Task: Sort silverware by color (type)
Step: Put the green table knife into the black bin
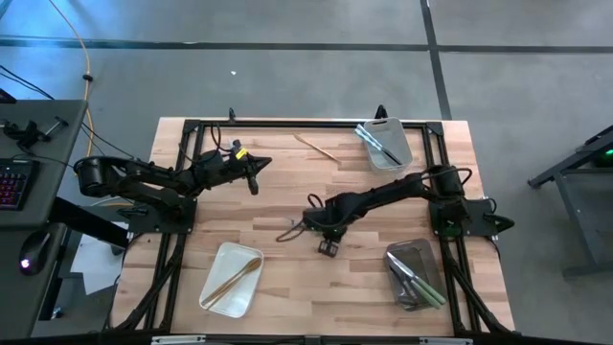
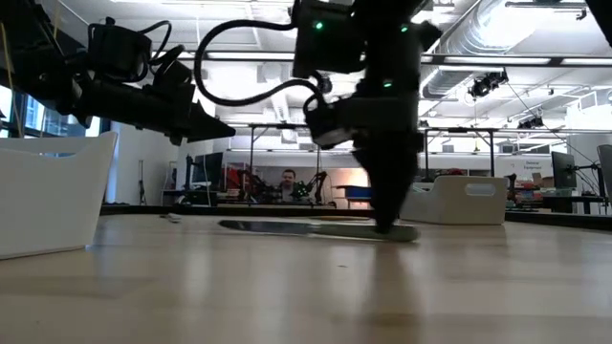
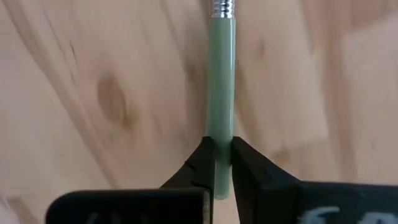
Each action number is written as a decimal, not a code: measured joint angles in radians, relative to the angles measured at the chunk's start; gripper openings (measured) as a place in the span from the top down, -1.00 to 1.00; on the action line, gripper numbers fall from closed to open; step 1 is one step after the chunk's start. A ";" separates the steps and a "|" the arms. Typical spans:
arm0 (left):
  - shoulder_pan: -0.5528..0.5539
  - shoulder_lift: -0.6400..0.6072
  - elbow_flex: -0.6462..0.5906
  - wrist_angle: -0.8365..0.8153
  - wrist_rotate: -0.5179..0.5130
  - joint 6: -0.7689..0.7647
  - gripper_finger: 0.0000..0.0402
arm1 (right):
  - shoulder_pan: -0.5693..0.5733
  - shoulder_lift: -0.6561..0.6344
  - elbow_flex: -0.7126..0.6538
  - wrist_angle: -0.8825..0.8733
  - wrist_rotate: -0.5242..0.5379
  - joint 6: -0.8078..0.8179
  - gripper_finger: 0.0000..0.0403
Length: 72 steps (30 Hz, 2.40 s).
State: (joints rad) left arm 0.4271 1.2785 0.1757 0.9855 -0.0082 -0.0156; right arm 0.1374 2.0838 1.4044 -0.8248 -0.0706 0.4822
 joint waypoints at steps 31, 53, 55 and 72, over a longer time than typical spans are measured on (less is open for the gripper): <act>0.000 0.000 0.017 0.014 0.008 0.019 1.00 | -0.002 -0.021 0.032 0.006 0.122 0.054 0.39; 0.000 0.000 0.017 0.014 0.032 0.027 1.00 | -0.030 -0.010 -0.041 0.084 0.035 0.015 0.43; 0.000 0.000 0.017 0.014 0.032 0.027 1.00 | -0.035 -0.010 -0.042 0.088 0.017 0.033 0.46; 0.000 0.000 0.017 0.015 0.031 0.027 1.00 | -0.079 -0.003 0.023 -0.008 -0.065 0.086 0.92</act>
State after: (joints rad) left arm 0.4269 1.2788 0.1928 1.0004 0.0231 0.0113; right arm 0.0587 2.0810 1.4278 -0.8330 -0.1354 0.5682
